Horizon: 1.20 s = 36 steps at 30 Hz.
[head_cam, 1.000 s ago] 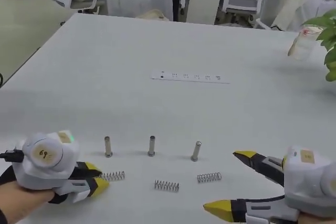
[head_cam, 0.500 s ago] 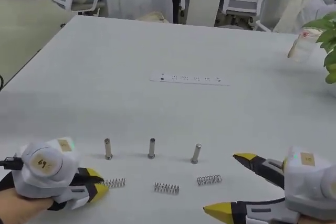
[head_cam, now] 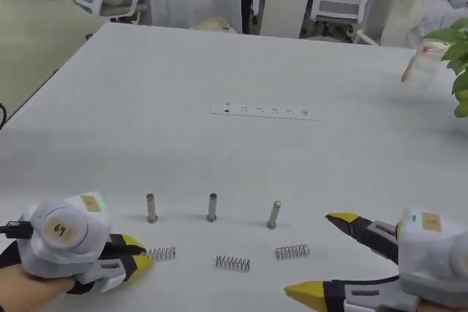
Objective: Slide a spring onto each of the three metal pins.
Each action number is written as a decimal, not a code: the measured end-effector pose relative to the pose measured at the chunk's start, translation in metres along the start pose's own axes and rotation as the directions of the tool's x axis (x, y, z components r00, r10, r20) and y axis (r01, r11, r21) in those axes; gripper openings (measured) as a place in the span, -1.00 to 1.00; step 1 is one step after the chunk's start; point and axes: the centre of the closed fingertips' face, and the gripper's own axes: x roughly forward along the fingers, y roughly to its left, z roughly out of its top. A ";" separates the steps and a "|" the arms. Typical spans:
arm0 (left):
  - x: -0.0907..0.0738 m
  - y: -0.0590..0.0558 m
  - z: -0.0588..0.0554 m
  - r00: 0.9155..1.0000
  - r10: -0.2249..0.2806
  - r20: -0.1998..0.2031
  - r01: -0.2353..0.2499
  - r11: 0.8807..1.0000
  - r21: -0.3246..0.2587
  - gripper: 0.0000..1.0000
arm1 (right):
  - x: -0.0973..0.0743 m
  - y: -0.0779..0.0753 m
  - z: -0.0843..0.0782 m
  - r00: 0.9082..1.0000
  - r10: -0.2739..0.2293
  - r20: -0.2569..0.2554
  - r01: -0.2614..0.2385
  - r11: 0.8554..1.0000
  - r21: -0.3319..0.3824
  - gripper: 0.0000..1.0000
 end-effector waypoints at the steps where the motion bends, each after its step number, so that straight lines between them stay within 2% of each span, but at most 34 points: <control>1: 0.000 -0.001 0.001 1.000 -0.004 0.007 0.004 1.000 -0.001 -0.93 | -0.001 0.000 0.001 1.000 -0.002 0.005 0.002 1.000 -0.002 0.74; 7: -0.002 -0.003 0.001 1.000 -0.013 0.021 0.013 1.000 -0.004 -0.93 | -0.004 -0.001 0.005 1.000 -0.005 0.014 0.005 1.000 0.003 0.69; 14: -0.009 -0.011 0.011 0.998 -0.029 0.059 0.028 1.000 0.007 -0.93 | -0.008 0.004 0.018 0.999 0.003 0.033 -0.002 1.000 -0.018 0.64; 19: -0.012 -0.021 0.021 0.995 -0.049 0.088 0.048 0.999 0.021 -0.93 | -0.008 0.009 0.026 0.999 0.014 0.041 -0.013 0.999 -0.033 0.55; 24: -0.015 -0.031 0.033 0.991 -0.067 0.112 0.062 0.997 0.046 -0.93 | -0.007 0.018 0.035 0.998 0.048 0.039 -0.046 0.998 -0.049 0.33; 29: -0.019 -0.040 0.049 0.985 -0.086 0.147 0.077 0.995 0.069 -0.93 | -0.002 0.031 0.047 0.994 0.103 0.041 -0.100 0.993 -0.062 0.14; 36: -0.024 -0.055 0.067 0.976 -0.115 0.184 0.097 0.990 0.106 -0.93 | 0.011 0.047 0.053 0.985 0.170 0.030 -0.167 0.983 -0.073 0.00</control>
